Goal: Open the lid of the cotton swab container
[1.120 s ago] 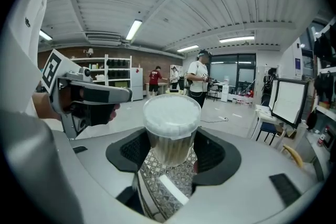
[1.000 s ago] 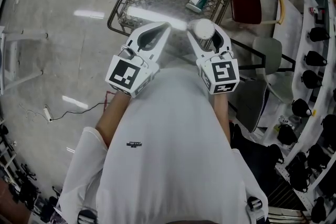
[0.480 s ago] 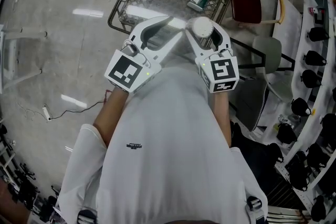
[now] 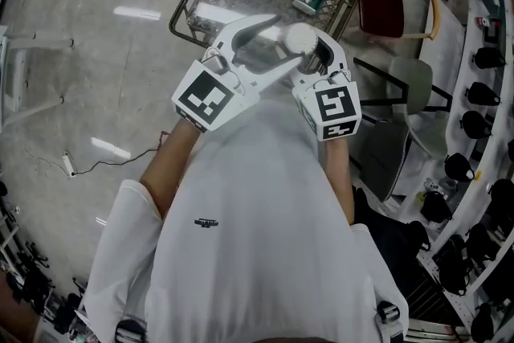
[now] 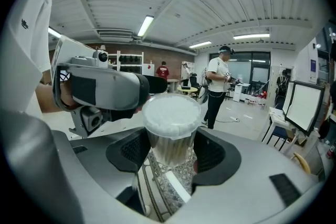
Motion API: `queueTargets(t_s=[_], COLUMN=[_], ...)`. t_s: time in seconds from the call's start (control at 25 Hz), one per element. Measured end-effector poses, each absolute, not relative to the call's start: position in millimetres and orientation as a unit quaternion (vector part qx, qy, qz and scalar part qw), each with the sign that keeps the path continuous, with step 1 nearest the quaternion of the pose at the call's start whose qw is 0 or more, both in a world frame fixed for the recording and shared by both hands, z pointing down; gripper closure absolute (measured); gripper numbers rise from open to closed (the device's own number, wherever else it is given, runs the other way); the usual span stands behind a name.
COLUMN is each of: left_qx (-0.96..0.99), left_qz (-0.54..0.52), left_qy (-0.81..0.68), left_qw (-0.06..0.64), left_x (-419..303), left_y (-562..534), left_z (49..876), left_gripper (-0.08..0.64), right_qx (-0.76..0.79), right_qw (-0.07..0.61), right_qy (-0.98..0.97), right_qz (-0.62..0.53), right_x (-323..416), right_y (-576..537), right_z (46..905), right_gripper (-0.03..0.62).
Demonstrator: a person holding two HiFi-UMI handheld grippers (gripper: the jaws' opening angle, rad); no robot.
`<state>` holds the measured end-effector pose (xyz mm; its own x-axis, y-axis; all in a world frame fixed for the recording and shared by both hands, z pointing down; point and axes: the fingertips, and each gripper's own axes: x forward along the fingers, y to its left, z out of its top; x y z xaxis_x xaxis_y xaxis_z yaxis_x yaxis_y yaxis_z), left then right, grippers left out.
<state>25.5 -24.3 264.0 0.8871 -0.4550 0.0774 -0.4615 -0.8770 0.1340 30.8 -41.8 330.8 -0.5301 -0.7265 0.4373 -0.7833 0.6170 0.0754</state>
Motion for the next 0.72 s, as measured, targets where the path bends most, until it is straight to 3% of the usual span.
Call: queueTargets(t_s=[0.4, 0.72], left_qx=[0.983, 0.983], left_qz=[0.075, 0.086], left_qy=[-0.167, -0.162], left_qw=[0.019, 0.026], left_x=[28, 23], left_y=[-6, -2], left_z=[276, 280], left_gripper=[0.284, 0.302], right_qx=[0.368, 0.349], right_qw=[0.23, 0.24], right_qy=[-0.899, -0.904], right_qz=[0.057, 0.057], right_x=[-1, -8], right_y=[-20, -14], right_z=[328, 332], right_gripper=[0.344, 0.344])
